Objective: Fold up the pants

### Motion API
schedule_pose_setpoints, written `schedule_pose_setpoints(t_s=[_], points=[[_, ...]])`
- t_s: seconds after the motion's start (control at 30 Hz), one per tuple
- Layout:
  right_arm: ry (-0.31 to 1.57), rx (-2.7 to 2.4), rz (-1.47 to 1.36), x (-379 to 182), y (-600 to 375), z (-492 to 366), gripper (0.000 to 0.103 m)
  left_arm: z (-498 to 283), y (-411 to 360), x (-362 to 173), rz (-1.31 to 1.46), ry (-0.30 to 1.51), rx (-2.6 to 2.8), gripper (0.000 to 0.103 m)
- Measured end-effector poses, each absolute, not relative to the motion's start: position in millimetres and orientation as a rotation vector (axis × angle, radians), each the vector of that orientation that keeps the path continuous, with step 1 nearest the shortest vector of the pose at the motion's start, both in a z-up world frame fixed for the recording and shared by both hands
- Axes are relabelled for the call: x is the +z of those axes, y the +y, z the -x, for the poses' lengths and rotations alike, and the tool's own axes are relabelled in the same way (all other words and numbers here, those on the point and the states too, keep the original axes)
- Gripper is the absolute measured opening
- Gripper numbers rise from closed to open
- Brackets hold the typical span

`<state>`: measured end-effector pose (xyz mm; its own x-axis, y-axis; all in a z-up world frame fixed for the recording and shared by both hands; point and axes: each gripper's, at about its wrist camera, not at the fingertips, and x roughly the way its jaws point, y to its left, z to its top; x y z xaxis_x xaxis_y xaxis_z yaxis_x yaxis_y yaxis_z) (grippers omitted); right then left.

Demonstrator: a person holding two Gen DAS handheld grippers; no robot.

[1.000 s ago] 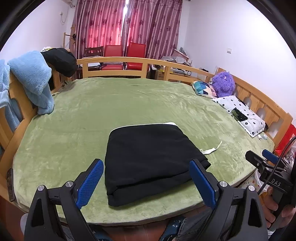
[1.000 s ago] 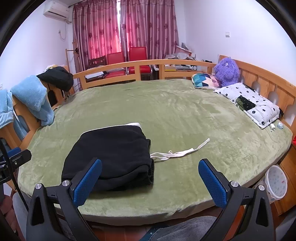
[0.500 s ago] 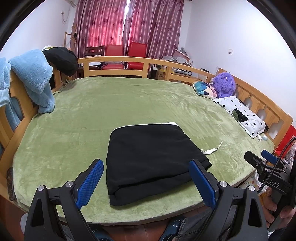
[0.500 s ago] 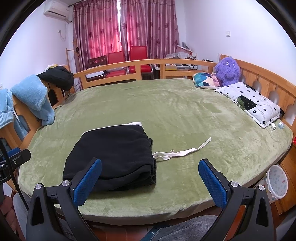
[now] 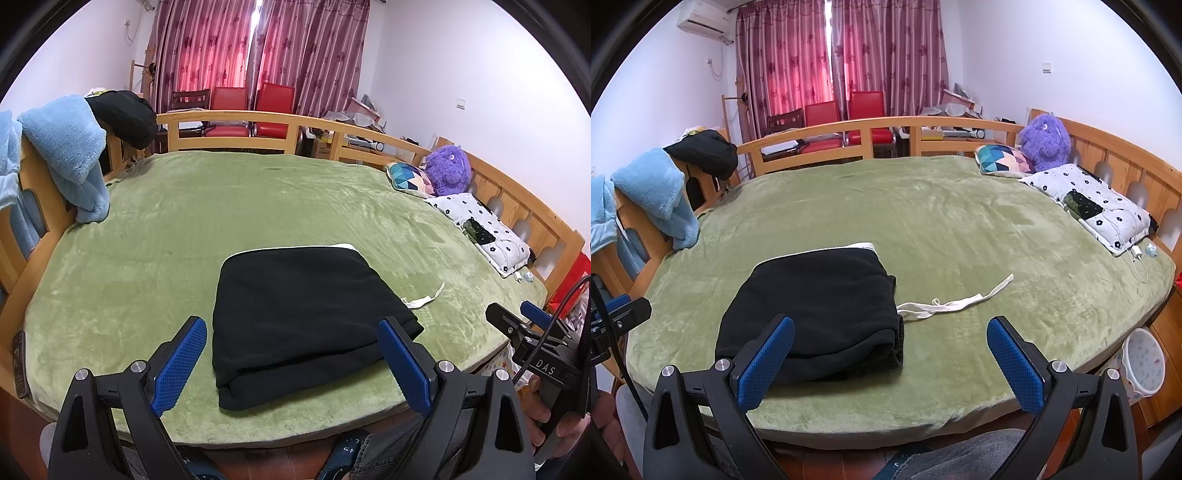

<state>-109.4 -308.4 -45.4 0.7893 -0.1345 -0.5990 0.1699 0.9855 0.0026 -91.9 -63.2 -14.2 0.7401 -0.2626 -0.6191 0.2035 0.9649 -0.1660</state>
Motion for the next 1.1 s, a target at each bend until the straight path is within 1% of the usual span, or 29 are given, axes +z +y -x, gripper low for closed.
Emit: schedule_pose_setpoints(t_s=[1.1], points=[[0.638, -0.168, -0.059, -46.0, -308.4, 108.5, 0.102, 91.4, -65.3, -13.3, 0.089, 0.690, -0.253, 0.094]])
